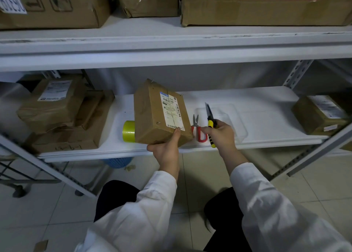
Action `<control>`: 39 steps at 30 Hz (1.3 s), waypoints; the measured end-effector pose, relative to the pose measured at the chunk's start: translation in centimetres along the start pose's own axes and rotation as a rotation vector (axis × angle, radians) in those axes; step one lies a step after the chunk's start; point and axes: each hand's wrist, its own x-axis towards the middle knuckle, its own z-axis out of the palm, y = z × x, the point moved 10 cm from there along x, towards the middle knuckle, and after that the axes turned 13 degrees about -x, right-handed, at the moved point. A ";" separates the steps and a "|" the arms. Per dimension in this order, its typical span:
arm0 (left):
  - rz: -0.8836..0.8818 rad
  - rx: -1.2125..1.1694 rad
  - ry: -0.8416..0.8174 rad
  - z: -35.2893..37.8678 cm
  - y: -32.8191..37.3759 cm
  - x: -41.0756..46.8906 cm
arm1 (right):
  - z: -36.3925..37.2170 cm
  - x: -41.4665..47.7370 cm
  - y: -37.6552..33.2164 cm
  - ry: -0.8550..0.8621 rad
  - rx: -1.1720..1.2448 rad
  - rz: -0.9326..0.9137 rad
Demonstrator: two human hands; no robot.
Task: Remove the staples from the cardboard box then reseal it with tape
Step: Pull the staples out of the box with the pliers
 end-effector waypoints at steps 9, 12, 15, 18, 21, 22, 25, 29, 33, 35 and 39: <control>0.049 0.044 -0.069 0.4 1.6 -0.4 | 6.5 -1.2 -2.1 -0.295 0.291 0.151; 0.107 0.081 -0.129 0.8 2.7 -0.7 | 7.1 -1.6 -2.2 -0.296 0.269 0.165; 0.086 0.127 -0.242 1.4 3.0 -0.9 | 7.1 -1.6 -2.4 -0.290 0.286 0.154; -0.060 0.000 -0.307 1.4 2.5 -1.1 | 6.3 -1.2 -2.3 -0.273 0.334 0.156; -0.199 -0.172 -0.223 0.5 2.0 -0.7 | 6.2 -1.0 -2.4 -0.286 0.346 0.155; -0.206 -0.188 -0.219 0.4 2.2 -0.7 | 6.3 -1.1 -2.4 -0.295 0.352 0.154; -0.206 -0.222 -0.235 0.5 2.6 -0.7 | 6.9 -1.6 -2.6 -0.330 0.390 0.144; -0.219 -0.225 -0.270 1.1 3.4 -1.3 | 7.5 -2.1 -2.6 -0.346 0.420 0.151; -0.308 -0.289 -0.361 2.5 3.5 -2.3 | 8.0 -2.7 -2.8 -0.383 0.433 0.139; -0.342 -0.332 -0.416 3.0 3.3 -2.4 | 8.3 -3.1 -3.0 -0.405 0.452 0.126; -0.348 -0.345 -0.485 3.4 3.4 -2.6 | 8.6 -3.8 -3.4 -0.444 0.461 0.117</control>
